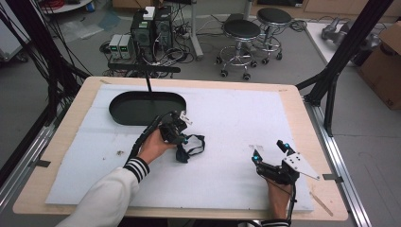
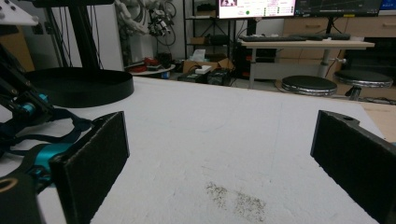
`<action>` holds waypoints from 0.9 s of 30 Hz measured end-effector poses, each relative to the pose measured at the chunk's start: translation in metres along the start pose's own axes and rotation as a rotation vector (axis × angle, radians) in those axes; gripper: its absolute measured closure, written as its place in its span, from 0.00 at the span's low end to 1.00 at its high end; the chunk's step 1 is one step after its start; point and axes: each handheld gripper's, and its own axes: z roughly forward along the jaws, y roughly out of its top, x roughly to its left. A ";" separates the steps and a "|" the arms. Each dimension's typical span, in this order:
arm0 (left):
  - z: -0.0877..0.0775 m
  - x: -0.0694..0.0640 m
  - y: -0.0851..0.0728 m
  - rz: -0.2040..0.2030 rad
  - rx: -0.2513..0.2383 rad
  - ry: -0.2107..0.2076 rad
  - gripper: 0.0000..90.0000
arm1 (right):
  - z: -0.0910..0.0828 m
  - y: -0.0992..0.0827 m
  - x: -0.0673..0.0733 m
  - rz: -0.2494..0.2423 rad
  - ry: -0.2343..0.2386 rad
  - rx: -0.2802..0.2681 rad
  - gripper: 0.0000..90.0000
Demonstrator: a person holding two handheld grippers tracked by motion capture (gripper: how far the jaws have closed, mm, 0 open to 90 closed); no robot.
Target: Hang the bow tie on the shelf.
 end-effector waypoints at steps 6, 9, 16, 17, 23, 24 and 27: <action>-0.009 0.001 -0.005 0.009 -0.093 0.024 0.95 | 0.000 0.000 0.000 -0.003 -0.001 -0.001 0.04; -0.014 0.003 -0.006 -0.017 -0.134 0.025 0.95 | 0.000 0.000 0.000 -0.003 -0.001 0.000 0.04; -0.024 0.009 -0.012 -0.092 -0.232 0.020 0.95 | 0.000 0.000 0.001 -0.008 -0.001 -0.001 0.04; -0.026 0.009 -0.012 -0.095 -0.238 0.021 0.95 | 0.000 0.000 0.001 -0.008 0.000 0.000 0.04; -0.035 0.007 -0.014 -0.110 -0.311 0.061 0.95 | 0.000 0.000 0.001 -0.009 0.001 -0.001 0.04; -0.037 0.008 -0.014 -0.115 -0.329 0.069 0.95 | 0.000 0.000 0.001 -0.009 0.000 -0.001 0.04; -0.043 0.009 -0.015 -0.133 -0.380 0.078 0.95 | 0.000 0.000 0.001 -0.008 0.000 -0.001 0.04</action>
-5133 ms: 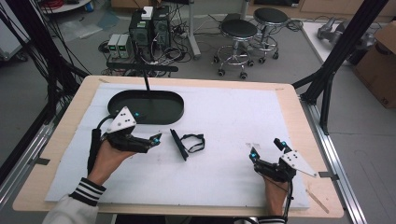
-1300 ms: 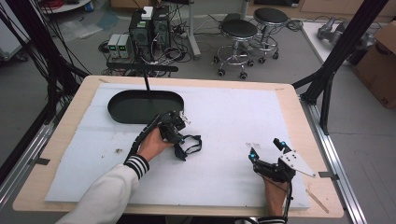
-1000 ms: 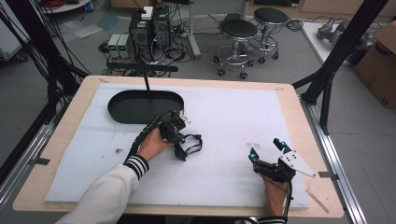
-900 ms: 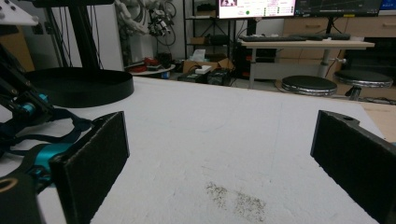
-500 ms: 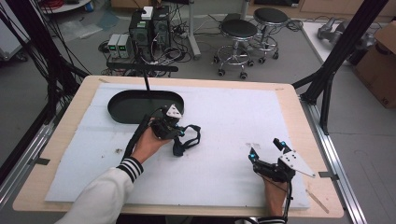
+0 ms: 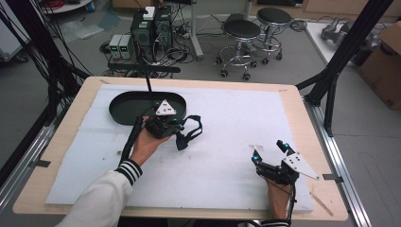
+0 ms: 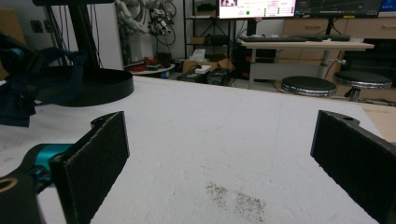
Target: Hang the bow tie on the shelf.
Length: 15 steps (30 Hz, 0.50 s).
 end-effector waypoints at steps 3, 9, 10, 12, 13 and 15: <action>-0.005 0.003 0.001 -0.015 -0.034 -0.001 0.95 | 0.000 0.000 0.000 -0.001 0.001 0.000 0.04; -0.015 0.009 0.004 -0.027 -0.085 0.025 0.95 | 0.000 0.000 0.000 -0.004 -0.001 0.000 0.04; -0.017 0.010 0.004 -0.029 -0.091 0.030 0.95 | 0.000 0.000 0.000 -0.004 -0.001 0.000 0.04; -0.021 0.012 0.004 -0.032 -0.104 0.035 0.95 | 0.000 0.000 0.000 -0.004 -0.001 0.000 0.04; -0.021 0.012 0.004 -0.032 -0.104 0.035 0.95 | 0.000 0.000 0.000 -0.004 -0.001 0.000 0.04; -0.027 0.017 0.005 -0.049 -0.128 0.054 0.95 | 0.000 0.000 0.000 -0.005 -0.001 0.000 0.04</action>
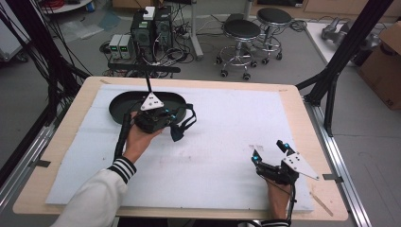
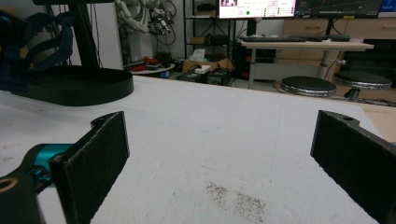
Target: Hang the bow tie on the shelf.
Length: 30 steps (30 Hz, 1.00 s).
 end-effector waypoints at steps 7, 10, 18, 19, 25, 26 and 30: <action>-0.013 0.010 0.004 -0.021 -0.057 0.045 0.95 | 0.000 0.000 0.000 -0.005 0.000 -0.002 0.04; -0.016 0.015 0.004 -0.029 -0.064 0.054 0.95 | 0.000 0.000 0.000 0.000 -0.001 0.001 0.04; -0.029 0.032 0.007 -0.054 -0.106 0.103 0.95 | 0.000 0.000 0.001 -0.001 0.000 0.002 0.04; -0.029 0.032 0.007 -0.054 -0.106 0.103 0.95 | 0.000 0.000 0.001 -0.003 -0.001 0.003 0.04; -0.038 0.046 0.011 -0.066 -0.134 0.135 0.95 | 0.000 0.000 0.001 -0.005 -0.005 0.007 0.04; -0.038 0.047 0.012 -0.068 -0.138 0.139 0.95 | 0.000 0.000 0.001 -0.005 -0.006 0.007 0.04; -0.041 0.055 0.013 -0.075 -0.152 0.159 0.95 | 0.000 0.000 0.001 -0.004 -0.007 0.008 0.04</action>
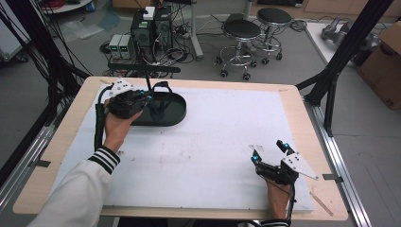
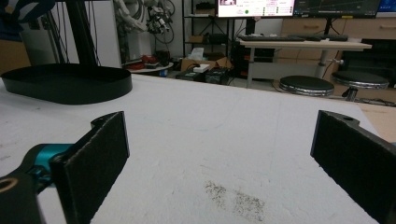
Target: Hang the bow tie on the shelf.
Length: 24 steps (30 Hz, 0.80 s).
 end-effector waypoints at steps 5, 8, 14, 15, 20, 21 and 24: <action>0.000 0.012 0.000 -0.029 -0.008 0.031 0.95 | 0.000 0.000 0.000 -0.008 0.000 -0.002 0.04; 0.000 0.017 0.000 -0.037 -0.014 0.046 0.95 | 0.000 0.000 0.000 -0.006 -0.001 -0.001 0.04; 0.000 0.025 0.004 -0.047 -0.024 0.075 0.95 | 0.001 0.000 0.000 -0.004 -0.002 0.004 0.04; 0.000 0.028 0.005 -0.054 -0.026 0.085 0.95 | 0.001 0.000 0.000 -0.003 -0.002 0.005 0.04; 0.001 0.033 0.008 -0.066 -0.046 0.104 0.95 | 0.001 0.000 0.000 -0.001 -0.003 0.012 0.04; 0.001 0.034 0.008 -0.071 -0.045 0.108 0.95 | 0.001 0.000 0.000 -0.001 -0.002 0.013 0.04; 0.005 0.037 0.006 -0.077 -0.034 0.121 0.95 | 0.001 0.000 0.000 -0.001 -0.003 0.013 0.04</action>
